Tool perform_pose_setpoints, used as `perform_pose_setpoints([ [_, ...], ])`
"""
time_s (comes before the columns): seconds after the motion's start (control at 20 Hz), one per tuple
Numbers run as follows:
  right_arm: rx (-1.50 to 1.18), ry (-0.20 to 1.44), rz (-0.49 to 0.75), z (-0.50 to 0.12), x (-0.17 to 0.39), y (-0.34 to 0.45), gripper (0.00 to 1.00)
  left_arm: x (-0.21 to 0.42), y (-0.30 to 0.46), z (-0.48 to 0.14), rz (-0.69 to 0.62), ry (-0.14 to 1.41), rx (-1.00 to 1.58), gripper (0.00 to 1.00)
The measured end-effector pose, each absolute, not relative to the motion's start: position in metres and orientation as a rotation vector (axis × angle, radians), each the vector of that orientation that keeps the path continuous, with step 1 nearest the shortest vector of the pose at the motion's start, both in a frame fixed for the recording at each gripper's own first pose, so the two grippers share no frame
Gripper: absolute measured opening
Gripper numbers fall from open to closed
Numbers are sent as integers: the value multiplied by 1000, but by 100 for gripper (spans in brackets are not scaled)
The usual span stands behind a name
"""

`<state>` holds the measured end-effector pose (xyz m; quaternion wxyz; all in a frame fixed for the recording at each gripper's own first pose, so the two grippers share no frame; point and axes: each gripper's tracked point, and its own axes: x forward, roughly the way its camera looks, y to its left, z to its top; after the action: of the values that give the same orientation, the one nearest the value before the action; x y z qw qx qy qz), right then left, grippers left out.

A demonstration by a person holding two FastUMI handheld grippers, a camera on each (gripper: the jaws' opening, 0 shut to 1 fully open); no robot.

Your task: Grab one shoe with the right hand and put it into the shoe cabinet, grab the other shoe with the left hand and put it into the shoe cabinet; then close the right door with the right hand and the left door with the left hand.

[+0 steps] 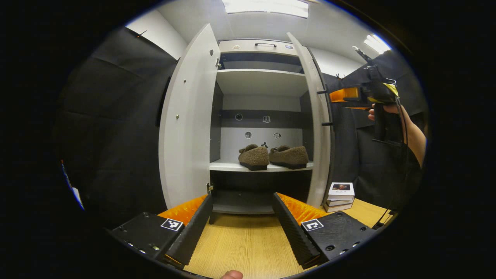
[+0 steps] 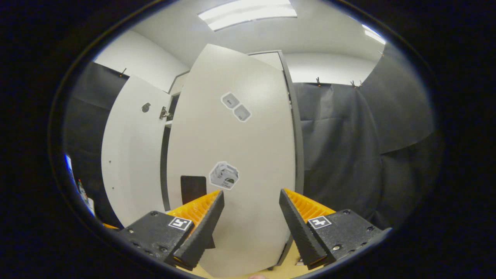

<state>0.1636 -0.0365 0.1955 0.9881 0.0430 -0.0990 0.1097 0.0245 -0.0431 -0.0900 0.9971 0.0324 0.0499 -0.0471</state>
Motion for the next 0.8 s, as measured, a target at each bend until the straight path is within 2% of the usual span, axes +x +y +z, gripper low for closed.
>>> perform_pose_setpoints([
  [0.05, 92, -196, 227, 195, 171, -28, 95, 24, -43, -90, -93, 101, 64, 95],
  [0.15, 88, -195, 228, 196, 180, -18, 92, 21, -41, -92, -89, 104, 66, 95],
  [0.35, 67, -205, 204, 197, 178, -21, 94, 20, -43, -93, -91, 104, 58, 95],
  [0.5, 65, -216, 188, 194, 158, -30, 97, 21, -44, -92, -95, 105, 50, 95],
  [0.8, 46, -210, 128, 159, 102, -50, 96, 24, -54, -87, -121, 102, 48, 95],
])
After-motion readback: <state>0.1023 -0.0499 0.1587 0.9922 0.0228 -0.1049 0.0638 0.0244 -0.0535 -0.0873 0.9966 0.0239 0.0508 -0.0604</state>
